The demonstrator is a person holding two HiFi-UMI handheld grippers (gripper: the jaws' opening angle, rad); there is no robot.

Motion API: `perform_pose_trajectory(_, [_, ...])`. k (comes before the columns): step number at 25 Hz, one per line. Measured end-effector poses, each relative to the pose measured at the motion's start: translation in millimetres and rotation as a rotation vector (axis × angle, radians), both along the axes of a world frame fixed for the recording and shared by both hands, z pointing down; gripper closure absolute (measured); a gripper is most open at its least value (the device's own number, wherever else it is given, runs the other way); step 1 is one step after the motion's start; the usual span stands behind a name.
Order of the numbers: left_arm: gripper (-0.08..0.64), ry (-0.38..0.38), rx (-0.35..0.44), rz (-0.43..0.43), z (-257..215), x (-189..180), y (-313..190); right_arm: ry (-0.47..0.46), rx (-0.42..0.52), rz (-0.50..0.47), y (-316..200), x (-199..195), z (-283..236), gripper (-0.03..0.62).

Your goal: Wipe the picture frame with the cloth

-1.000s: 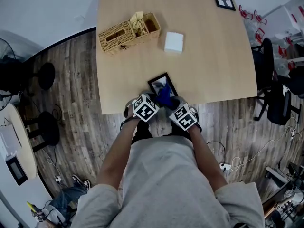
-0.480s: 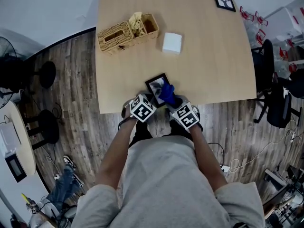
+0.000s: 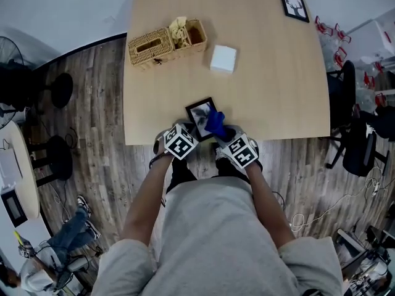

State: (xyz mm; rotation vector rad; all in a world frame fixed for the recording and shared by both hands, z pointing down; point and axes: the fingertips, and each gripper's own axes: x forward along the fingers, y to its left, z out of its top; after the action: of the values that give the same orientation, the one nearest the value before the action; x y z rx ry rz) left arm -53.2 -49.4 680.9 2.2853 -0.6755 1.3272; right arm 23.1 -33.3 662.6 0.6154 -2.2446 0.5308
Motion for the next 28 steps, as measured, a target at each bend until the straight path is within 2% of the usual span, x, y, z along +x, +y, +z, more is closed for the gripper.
perform_pose_trajectory(8, [0.506,0.0,0.012,-0.052,0.3,-0.8,-0.6,0.008,-0.01,0.007,-9.0,23.1,2.4,0.483])
perform_pose_trajectory(14, [0.507,-0.008,0.031,-0.109,0.4,-3.7,-1.9,0.042,-0.005,-0.049,-7.9,19.4,9.0,0.483])
perform_pose_trajectory(18, [0.508,-0.003,0.055,-0.184,-0.1,-4.2,-3.4,0.069,-0.035,-0.092,-5.1,17.7,15.0,0.482])
perform_pose_trajectory(23, [0.508,0.008,0.071,-0.307,-1.3,-7.9,-5.1,0.064,-0.059,-0.095,-5.6,15.9,15.1,0.482])
perform_pose_trajectory(28, [0.508,0.015,0.092,-0.394,-0.8,-6.5,-5.7,0.047,-0.011,-0.074,-9.9,23.6,7.5,0.482])
